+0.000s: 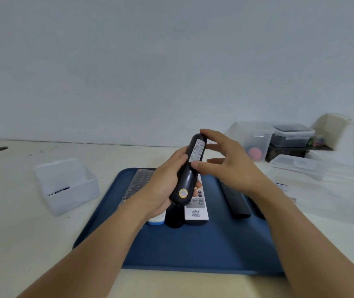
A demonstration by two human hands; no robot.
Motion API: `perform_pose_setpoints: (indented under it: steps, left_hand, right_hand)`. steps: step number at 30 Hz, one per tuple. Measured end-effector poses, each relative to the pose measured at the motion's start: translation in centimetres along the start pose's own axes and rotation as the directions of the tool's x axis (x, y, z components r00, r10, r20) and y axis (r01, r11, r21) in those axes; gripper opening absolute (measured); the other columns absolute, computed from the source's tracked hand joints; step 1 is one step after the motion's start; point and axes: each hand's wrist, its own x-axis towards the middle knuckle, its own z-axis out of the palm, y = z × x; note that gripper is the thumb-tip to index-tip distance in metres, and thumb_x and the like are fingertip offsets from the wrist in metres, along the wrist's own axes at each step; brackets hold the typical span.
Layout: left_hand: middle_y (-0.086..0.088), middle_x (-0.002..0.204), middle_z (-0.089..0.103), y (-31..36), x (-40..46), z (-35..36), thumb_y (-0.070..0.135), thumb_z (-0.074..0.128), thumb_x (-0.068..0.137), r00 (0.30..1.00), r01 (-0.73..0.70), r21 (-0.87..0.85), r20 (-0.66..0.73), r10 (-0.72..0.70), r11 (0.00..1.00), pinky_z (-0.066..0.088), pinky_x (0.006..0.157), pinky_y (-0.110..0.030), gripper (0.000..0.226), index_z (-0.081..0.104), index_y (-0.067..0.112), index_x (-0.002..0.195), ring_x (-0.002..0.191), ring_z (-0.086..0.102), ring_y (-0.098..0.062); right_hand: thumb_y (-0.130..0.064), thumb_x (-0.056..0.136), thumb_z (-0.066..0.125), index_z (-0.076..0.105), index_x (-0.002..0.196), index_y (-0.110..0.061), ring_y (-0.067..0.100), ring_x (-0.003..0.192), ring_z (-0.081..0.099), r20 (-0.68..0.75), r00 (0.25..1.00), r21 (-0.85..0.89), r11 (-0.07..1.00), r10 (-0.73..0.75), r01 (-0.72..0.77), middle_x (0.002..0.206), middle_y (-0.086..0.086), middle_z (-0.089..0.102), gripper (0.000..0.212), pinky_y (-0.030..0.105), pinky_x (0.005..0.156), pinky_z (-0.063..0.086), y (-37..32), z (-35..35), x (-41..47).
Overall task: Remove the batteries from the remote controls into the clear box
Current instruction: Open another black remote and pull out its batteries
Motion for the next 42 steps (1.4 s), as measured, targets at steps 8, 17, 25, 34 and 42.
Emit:
perform_pose_setpoints:
  steps: [8, 17, 25, 34, 42]
  left_hand:
    - [-0.013, 0.077, 0.062, -0.2, 0.2, -0.4, 0.026, 0.040, 0.109, 0.999, 0.044, -0.047, -0.007, -0.044, 0.998, 0.055, 0.055, -0.033, 0.033, 0.068, 0.025, 0.126, 0.064, 0.062, -0.024]
    - [-0.009, 0.070, 0.065, -0.9, 0.6, -0.6, 0.017, 0.036, 0.110, 0.997, 0.062, 0.042, -0.058, -0.060, 0.997, 0.052, 0.052, -0.031, 0.032, 0.066, 0.021, 0.119, 0.058, 0.061, -0.023]
    - [0.000, 0.075, 0.072, -0.7, 0.9, -1.2, 0.029, 0.045, 0.109, 0.989, 0.040, 0.084, -0.142, -0.028, 0.996, 0.054, 0.058, -0.034, 0.024, 0.062, 0.031, 0.125, 0.064, 0.067, -0.018]
    - [-0.010, 0.095, 0.072, -0.2, 1.2, -2.6, 0.018, 0.047, 0.102, 0.835, -0.083, 0.341, -0.489, 0.252, 0.937, 0.059, 0.049, -0.036, 0.023, 0.052, 0.029, 0.121, 0.062, 0.069, -0.020]
    - [-0.006, 0.086, 0.071, 0.0, 1.2, -3.1, 0.011, 0.046, 0.102, 0.748, -0.233, 0.450, -0.484, 0.455, 0.862, 0.051, 0.046, -0.024, 0.030, 0.051, 0.029, 0.125, 0.049, 0.058, -0.009]
  right_hand:
    - [-0.041, 0.073, 0.085, 0.049, 0.144, -0.030, -0.004, 0.115, 0.055, -0.042, 0.996, -0.208, 0.976, -0.078, 0.067, 0.133, -0.019, 0.056, 0.081, 0.019, 0.083, 0.054, 1.0, 0.4, -0.2]
    - [-0.052, 0.072, 0.071, 0.059, 0.111, -0.038, -0.001, 0.078, 0.067, -0.058, 0.971, -0.442, 0.878, -0.233, 0.184, 0.098, -0.032, 0.064, 0.043, 0.029, 0.067, 0.058, -0.7, 0.9, -1.0]
    - [-0.006, 0.086, 0.061, 0.074, 0.112, -0.020, 0.009, 0.082, 0.070, -0.013, 0.986, -0.296, 0.942, -0.168, 0.156, 0.097, -0.014, 0.072, 0.032, 0.024, 0.077, 0.057, -1.2, 2.5, -0.7]
    - [0.011, 0.081, 0.067, 0.075, 0.096, 0.000, 0.024, 0.076, 0.075, 0.080, 0.940, 0.267, 0.901, 0.332, -0.341, 0.088, 0.019, 0.076, 0.020, 0.027, 0.071, 0.061, -2.0, 2.6, -1.0]
    - [0.014, 0.080, 0.067, 0.073, 0.093, 0.006, 0.018, 0.066, 0.072, 0.166, 0.893, 0.139, 0.886, 0.418, -0.441, 0.078, 0.015, 0.073, 0.016, 0.023, 0.064, 0.060, -1.7, 2.2, -1.0]
